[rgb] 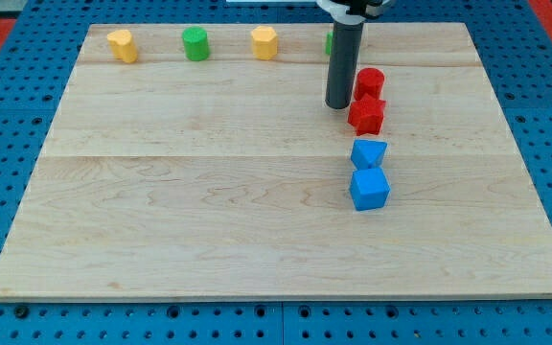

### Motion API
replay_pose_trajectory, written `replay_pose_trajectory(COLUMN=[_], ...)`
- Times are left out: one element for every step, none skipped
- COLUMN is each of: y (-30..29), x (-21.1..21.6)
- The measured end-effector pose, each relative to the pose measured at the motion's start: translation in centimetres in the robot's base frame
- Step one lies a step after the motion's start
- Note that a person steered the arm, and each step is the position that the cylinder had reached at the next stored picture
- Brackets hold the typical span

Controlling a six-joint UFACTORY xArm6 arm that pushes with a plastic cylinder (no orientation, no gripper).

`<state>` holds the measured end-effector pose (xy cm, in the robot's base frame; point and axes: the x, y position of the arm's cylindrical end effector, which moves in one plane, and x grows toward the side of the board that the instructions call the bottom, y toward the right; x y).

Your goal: Push the red star to the bottom right corner of the board

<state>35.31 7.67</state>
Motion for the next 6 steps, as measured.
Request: replay_pose_trajectory(y=[2.9,5.1,5.9,6.6,8.6,11.4], x=[2.2,5.8,6.0,4.5,4.2,12.7])
